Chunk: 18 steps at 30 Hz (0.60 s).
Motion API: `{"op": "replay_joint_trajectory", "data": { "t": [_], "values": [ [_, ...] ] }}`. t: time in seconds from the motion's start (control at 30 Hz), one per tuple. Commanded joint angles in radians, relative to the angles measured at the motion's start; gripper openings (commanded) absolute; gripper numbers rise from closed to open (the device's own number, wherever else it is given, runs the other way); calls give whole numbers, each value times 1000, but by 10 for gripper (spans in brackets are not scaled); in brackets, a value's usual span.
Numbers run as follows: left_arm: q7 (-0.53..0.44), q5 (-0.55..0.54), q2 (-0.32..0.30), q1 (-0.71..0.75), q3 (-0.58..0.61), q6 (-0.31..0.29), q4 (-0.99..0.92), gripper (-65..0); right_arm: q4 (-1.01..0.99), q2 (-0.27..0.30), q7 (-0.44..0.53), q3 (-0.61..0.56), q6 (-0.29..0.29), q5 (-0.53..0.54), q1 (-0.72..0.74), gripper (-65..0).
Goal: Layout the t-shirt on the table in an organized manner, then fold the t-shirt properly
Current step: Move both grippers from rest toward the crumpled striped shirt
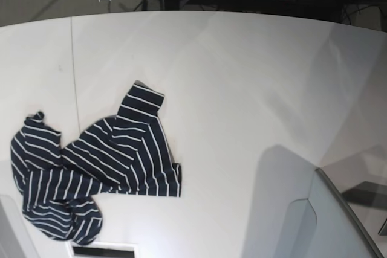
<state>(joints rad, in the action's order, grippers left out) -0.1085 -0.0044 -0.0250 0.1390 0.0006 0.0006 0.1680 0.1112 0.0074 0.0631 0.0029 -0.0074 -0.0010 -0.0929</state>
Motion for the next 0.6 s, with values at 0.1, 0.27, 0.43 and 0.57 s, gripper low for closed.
{"op": "replay_joint_trajectory", "data": {
  "t": [0.1,0.27,0.43,0.57],
  "values": [
    [-4,-1,-3,6,-1,5,0,-650,0,1,-6,-2,1,2,-6,-650],
    [-4,-3,0,4,-1,5,0,-650,0,1,-6,1,1,2,-11,-650],
    [-4,-3,-3,4,-1,5,2,-650,0,1,-1,3,1,2,-5,-650],
    [-4,7,-22,3,8,5,2,-650,0,1,1,3,1,3,-8,-650]
  ]
}}
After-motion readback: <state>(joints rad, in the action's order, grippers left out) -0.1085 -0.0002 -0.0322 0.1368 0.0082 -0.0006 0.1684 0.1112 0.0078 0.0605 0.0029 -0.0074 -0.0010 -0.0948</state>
